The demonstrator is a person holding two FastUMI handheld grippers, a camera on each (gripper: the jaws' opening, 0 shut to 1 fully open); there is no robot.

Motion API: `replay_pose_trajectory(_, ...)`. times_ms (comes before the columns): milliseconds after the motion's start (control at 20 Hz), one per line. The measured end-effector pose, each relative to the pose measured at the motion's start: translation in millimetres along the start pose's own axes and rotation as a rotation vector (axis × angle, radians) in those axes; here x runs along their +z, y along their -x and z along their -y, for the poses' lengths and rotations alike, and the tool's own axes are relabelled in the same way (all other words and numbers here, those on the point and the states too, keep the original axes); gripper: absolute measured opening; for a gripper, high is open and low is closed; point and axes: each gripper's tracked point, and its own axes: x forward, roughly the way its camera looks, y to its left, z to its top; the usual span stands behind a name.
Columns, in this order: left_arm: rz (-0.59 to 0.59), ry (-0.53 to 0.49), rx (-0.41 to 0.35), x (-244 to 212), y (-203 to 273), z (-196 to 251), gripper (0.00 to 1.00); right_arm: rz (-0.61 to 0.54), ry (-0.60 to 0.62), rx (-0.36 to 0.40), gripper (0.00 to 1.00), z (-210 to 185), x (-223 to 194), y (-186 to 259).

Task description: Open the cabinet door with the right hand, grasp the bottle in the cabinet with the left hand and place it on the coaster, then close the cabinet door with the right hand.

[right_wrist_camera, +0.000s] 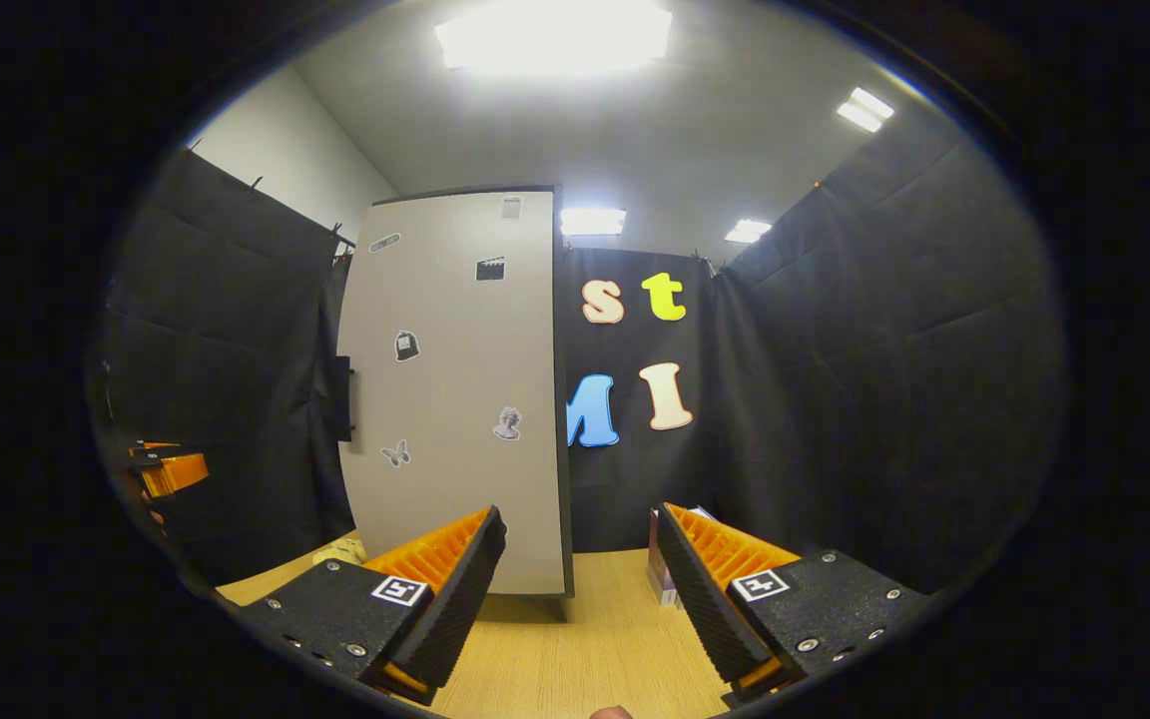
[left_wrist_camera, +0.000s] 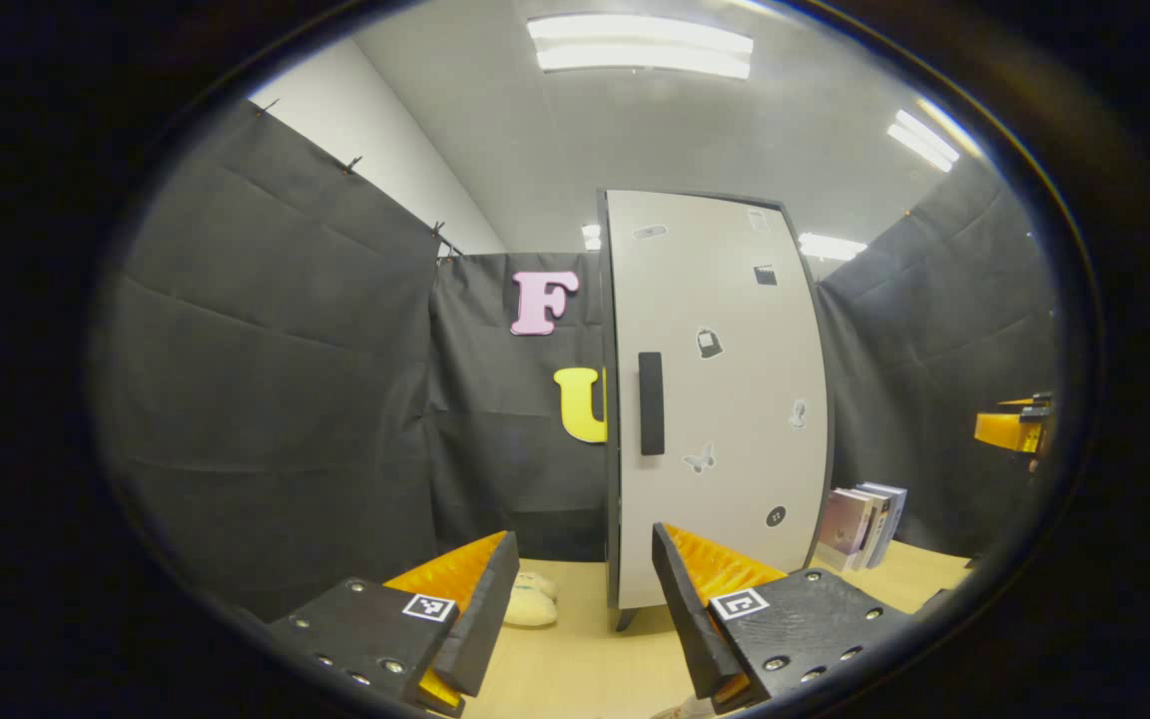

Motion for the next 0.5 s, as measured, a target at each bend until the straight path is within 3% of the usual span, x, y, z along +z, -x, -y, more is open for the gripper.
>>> replay_pose_trajectory(500,0.002,0.007,-0.005,1.7,-4.2,-2.9,0.77,-0.001,-0.004,-0.007,0.95,-0.5,-3.1,-1.7)
